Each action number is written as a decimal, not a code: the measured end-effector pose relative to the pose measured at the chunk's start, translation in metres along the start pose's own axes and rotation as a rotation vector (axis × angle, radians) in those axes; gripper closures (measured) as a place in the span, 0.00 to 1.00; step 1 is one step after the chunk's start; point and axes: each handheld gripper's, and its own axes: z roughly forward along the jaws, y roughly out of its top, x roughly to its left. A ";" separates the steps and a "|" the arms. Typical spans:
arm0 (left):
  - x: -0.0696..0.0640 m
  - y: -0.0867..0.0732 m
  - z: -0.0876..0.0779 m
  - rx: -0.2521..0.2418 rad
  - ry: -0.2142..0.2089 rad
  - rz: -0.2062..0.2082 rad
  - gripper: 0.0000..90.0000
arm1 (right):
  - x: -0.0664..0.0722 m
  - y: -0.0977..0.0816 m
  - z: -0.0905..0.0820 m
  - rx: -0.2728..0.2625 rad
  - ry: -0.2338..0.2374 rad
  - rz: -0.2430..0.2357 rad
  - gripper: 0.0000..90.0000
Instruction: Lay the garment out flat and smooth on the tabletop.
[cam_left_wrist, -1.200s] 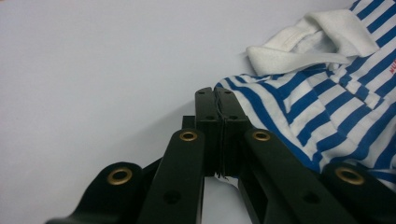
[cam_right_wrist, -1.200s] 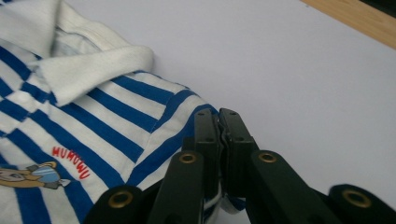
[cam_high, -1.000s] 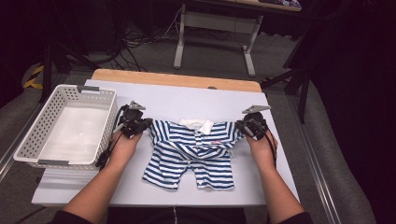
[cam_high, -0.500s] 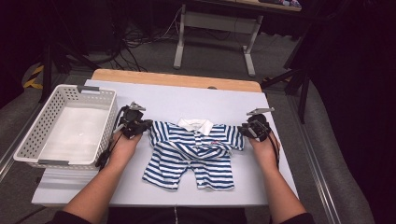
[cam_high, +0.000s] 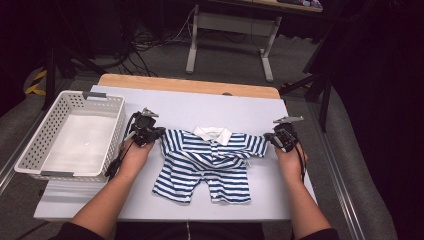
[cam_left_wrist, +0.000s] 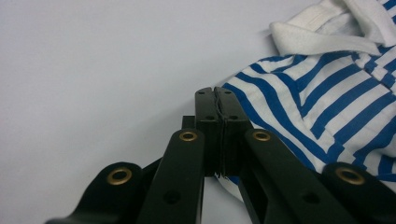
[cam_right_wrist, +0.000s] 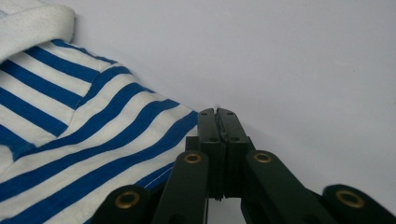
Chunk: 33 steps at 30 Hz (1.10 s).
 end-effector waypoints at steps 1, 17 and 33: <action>0.001 0.001 0.001 0.007 0.008 0.007 0.99 | 0.000 -0.001 0.001 0.008 0.006 0.003 0.99; -0.001 0.016 -0.001 -0.029 0.016 0.021 0.76 | 0.034 0.027 -0.002 -0.129 0.143 -0.157 0.54; -0.008 0.033 0.039 0.045 -0.129 0.074 0.51 | 0.047 0.048 0.037 -0.039 0.183 -0.066 0.59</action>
